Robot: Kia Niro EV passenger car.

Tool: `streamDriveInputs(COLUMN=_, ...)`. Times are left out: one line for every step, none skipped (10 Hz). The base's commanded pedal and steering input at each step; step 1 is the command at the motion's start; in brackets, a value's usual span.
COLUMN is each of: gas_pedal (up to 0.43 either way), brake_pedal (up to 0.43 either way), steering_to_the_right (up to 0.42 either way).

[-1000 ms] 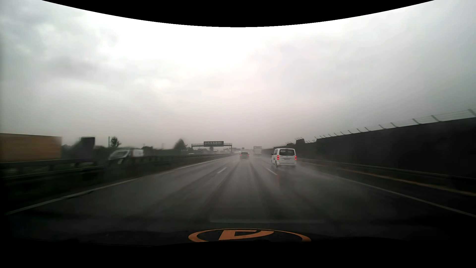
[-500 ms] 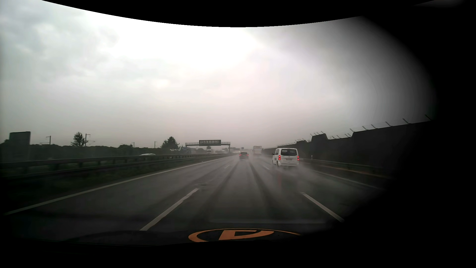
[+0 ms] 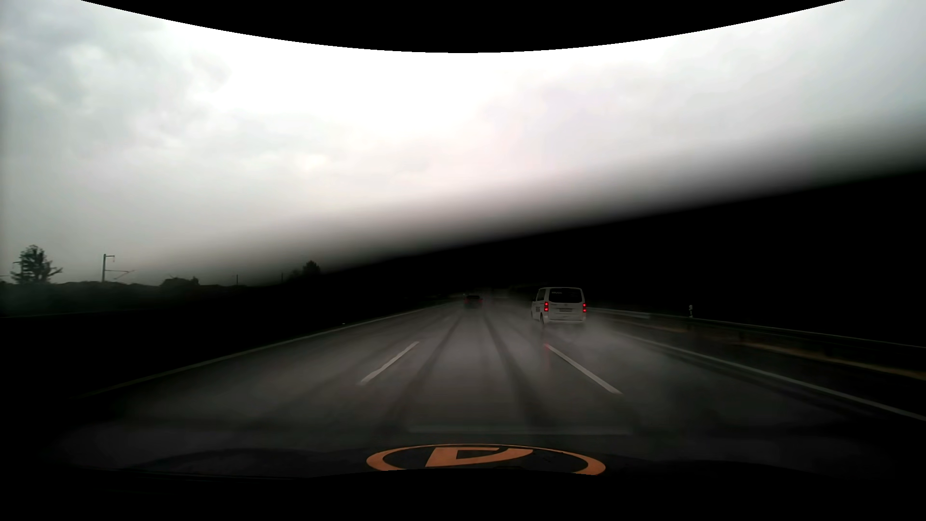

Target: Follow the waypoints while adhering to traffic rules and regulations

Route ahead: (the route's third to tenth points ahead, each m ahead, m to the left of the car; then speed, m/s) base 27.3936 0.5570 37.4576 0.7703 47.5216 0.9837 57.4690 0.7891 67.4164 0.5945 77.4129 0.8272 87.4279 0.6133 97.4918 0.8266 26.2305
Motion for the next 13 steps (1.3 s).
streamDriveInputs(gas_pedal=0.189, brake_pedal=0.000, steering_to_the_right=-0.001)
streamDriveInputs(gas_pedal=0.189, brake_pedal=0.000, steering_to_the_right=-0.001)
streamDriveInputs(gas_pedal=0.177, brake_pedal=0.000, steering_to_the_right=-0.001)
streamDriveInputs(gas_pedal=0.150, brake_pedal=0.000, steering_to_the_right=-0.001)
streamDriveInputs(gas_pedal=0.138, brake_pedal=0.000, steering_to_the_right=-0.002)
streamDriveInputs(gas_pedal=0.118, brake_pedal=0.000, steering_to_the_right=-0.002)
streamDriveInputs(gas_pedal=0.118, brake_pedal=0.000, steering_to_the_right=-0.002)
streamDriveInputs(gas_pedal=0.118, brake_pedal=0.000, steering_to_the_right=-0.002)
streamDriveInputs(gas_pedal=0.118, brake_pedal=0.000, steering_to_the_right=-0.002)
streamDriveInputs(gas_pedal=0.118, brake_pedal=0.000, steering_to_the_right=-0.002)
streamDriveInputs(gas_pedal=0.118, brake_pedal=0.000, steering_to_the_right=-0.002)
streamDriveInputs(gas_pedal=0.118, brake_pedal=0.000, steering_to_the_right=-0.002)
streamDriveInputs(gas_pedal=0.118, brake_pedal=0.000, steering_to_the_right=-0.002)
